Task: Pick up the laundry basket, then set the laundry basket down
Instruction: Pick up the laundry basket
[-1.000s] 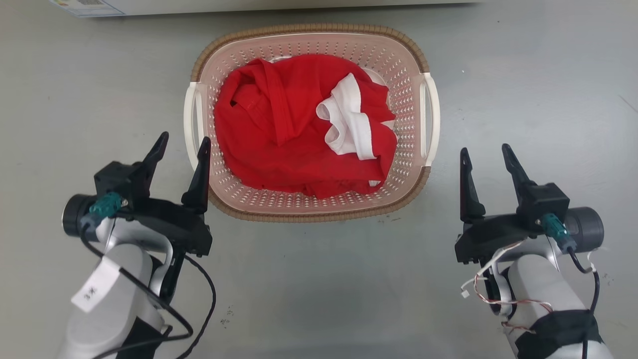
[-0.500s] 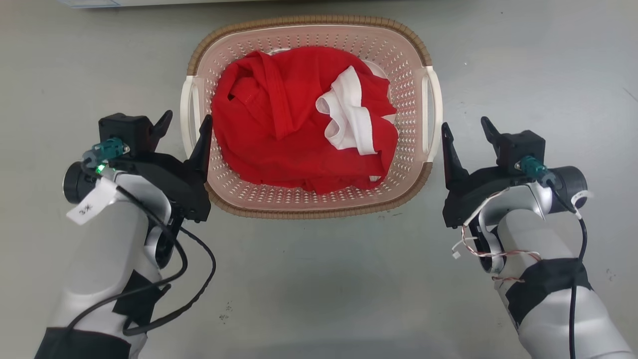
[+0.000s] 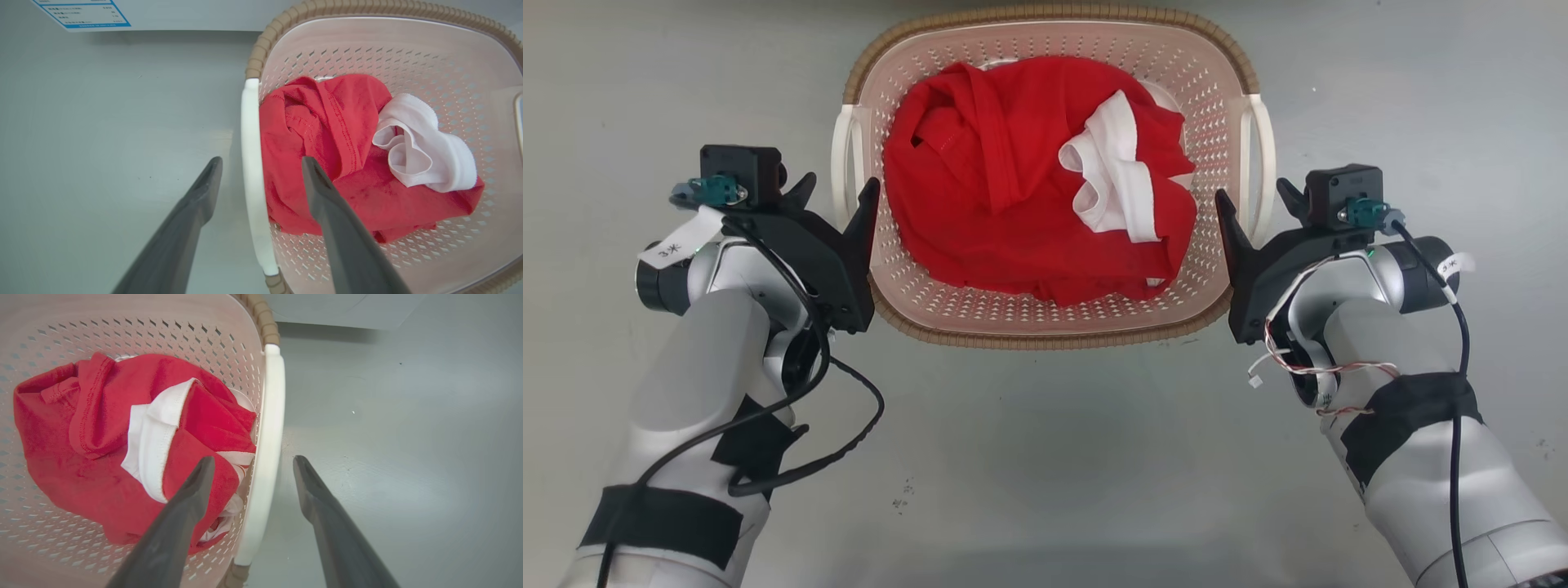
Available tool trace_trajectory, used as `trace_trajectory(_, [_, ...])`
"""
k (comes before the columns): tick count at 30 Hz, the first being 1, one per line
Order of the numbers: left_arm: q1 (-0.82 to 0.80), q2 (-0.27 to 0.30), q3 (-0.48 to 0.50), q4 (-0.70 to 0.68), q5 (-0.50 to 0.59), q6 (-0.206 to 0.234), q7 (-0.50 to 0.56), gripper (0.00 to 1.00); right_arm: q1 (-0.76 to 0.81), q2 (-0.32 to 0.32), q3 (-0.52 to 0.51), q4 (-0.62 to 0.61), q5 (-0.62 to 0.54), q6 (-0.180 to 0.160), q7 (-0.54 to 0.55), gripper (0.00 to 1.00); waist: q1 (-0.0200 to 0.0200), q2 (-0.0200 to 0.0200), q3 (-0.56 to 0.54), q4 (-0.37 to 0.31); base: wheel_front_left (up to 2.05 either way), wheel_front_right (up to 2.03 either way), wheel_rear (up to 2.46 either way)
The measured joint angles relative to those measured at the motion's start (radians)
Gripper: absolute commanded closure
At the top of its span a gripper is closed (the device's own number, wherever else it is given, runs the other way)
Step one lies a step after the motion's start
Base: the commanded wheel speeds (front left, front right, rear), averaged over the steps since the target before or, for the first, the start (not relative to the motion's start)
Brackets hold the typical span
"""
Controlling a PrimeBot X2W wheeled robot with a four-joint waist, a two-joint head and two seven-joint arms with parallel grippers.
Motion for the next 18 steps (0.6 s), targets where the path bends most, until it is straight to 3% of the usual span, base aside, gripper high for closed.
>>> trace_trajectory(18, [-0.083, 0.011, -0.042, 0.098, -0.066, -0.001, 0.066, 0.0, -0.078, 0.0, 0.12, 0.028, 0.163, -0.044, 0.051, 0.0, 0.0001, 0.0001, 0.068, -0.009, 0.0, 0.0, 0.0])
